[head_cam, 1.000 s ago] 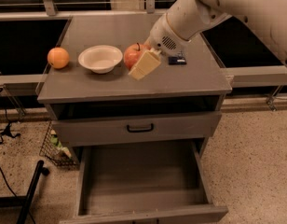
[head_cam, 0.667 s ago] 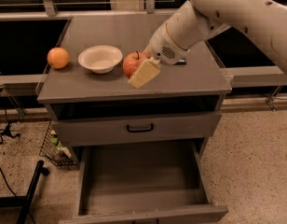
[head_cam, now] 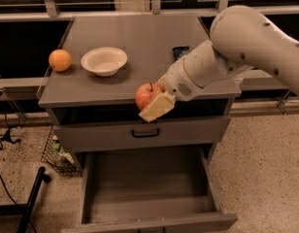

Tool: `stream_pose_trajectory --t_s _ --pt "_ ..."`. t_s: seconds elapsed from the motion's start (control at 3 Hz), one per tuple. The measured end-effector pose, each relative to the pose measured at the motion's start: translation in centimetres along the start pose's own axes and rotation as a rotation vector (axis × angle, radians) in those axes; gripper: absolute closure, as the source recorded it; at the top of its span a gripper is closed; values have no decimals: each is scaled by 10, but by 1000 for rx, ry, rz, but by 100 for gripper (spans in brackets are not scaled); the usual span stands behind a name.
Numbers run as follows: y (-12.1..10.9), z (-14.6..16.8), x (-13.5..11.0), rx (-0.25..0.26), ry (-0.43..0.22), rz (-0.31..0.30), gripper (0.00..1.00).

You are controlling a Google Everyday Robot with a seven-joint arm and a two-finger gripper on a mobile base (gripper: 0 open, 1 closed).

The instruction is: Place apple into middle drawer

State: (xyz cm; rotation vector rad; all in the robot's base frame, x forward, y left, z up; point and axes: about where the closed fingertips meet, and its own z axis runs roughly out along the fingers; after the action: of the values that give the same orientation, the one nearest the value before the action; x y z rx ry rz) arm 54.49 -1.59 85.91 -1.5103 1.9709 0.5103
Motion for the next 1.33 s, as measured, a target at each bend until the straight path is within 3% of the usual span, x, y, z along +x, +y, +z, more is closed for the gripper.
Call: stream_pose_trajectory --t_s 0.33,0.67,1.0,1.33 --pt "27 9 27 10 -13 22 100" --pt "55 29 56 73 -43 -16 100" --pt "55 33 62 80 -40 -20 100" --pt "54 60 94 100 -58 2 100"
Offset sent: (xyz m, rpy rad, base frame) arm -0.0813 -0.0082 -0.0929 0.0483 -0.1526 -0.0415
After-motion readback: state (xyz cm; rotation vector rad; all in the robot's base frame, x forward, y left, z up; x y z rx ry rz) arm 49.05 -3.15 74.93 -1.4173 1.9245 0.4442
